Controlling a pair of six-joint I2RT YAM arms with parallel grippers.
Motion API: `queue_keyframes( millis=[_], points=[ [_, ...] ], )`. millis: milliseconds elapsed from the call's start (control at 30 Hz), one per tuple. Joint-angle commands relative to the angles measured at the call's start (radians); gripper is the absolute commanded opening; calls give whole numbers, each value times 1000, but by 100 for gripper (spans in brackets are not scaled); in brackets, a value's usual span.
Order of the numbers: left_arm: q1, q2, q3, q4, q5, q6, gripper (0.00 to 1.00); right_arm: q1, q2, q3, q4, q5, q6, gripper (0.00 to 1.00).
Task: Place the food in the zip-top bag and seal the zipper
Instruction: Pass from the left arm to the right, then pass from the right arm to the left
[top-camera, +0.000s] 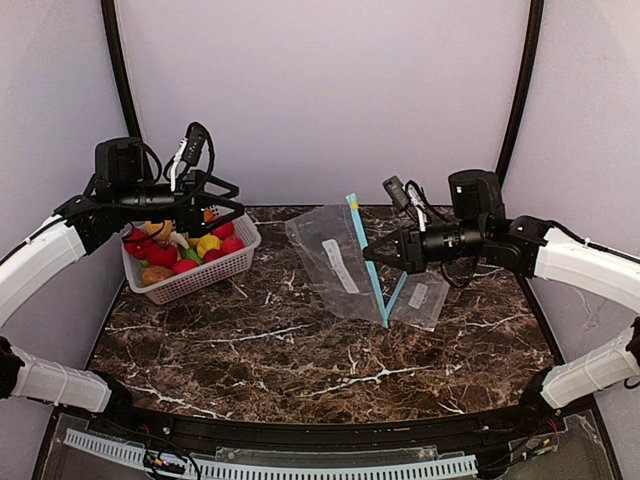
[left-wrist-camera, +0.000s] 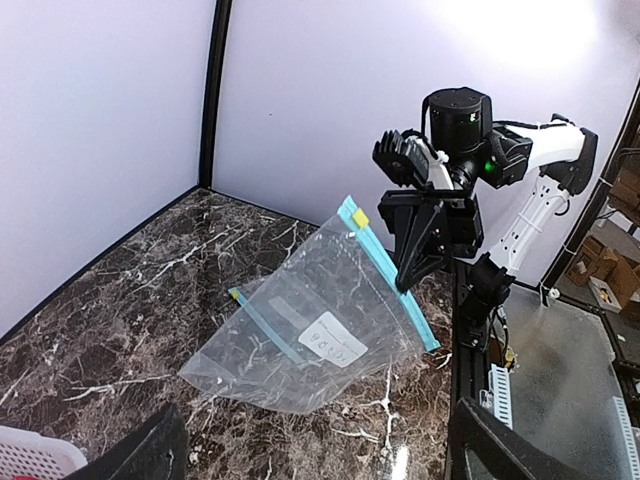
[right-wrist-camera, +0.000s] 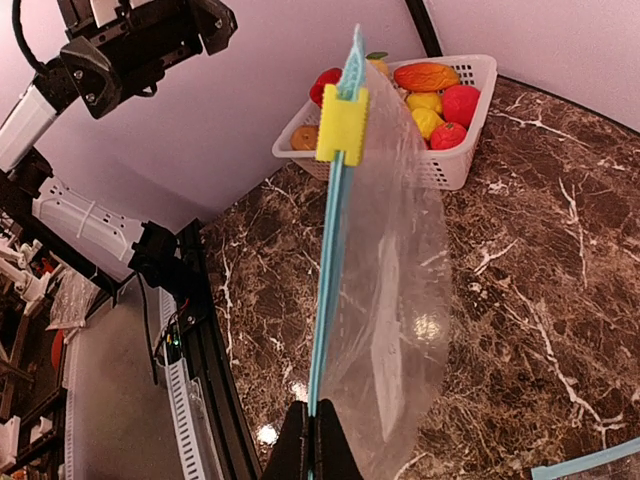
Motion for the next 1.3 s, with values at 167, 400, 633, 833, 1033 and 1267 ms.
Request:
queue_keyframes(
  millis=[167,400,633,833,1033,1267],
  points=[
    [-74,87,-23,19,94,25,99,98,124,156,-259,-50,-132,0],
    [-172,147,-18,-15,132,68,99,152,195,238,-326,-174,-171,0],
    [-218,214,-5,-30,172,57,98,168,230,257,-326,-258,-180,0],
    [-244,249,8,-43,237,57,62,170,248,262,-327,-275,-189,0],
    [-250,256,12,-51,248,64,31,169,259,270,-347,-265,-204,0],
    [-251,263,14,-50,266,61,2,169,263,274,-360,-247,-212,0]
  ],
)
